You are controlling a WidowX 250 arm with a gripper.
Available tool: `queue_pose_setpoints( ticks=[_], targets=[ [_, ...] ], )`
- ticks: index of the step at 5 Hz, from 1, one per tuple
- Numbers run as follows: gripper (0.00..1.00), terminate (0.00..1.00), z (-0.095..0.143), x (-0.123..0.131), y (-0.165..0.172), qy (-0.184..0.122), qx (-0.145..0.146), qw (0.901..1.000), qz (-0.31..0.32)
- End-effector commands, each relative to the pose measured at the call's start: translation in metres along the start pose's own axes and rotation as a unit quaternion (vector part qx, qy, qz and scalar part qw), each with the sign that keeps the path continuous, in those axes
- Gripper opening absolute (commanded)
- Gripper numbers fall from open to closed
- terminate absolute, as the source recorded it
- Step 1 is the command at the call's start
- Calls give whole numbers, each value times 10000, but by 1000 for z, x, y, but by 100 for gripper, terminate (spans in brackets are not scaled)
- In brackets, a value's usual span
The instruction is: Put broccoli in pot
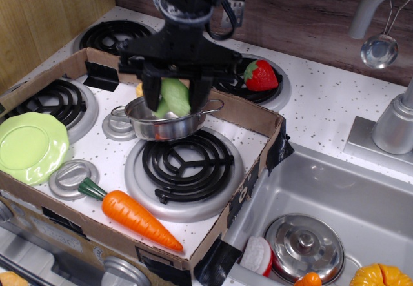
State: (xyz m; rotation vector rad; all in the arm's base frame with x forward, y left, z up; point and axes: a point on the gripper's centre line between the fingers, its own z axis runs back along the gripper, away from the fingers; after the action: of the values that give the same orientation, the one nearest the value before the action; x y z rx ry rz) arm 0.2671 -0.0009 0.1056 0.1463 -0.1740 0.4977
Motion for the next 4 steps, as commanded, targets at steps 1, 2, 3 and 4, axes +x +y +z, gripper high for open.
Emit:
queue_pose_setpoints(
  ticks=[1, 2, 3, 4],
  targets=[
    [0, 0, -3, 62, 13, -345, -194, 9957, -838],
    [0, 0, -12, 76, 14, -349, -248, 9933, -1077],
    [0, 0, -20, 75, 12, -248, -348, 9934, -1062],
    [100, 0, -20, 76, 13, -199, -398, 9911, -1254]
  ],
)
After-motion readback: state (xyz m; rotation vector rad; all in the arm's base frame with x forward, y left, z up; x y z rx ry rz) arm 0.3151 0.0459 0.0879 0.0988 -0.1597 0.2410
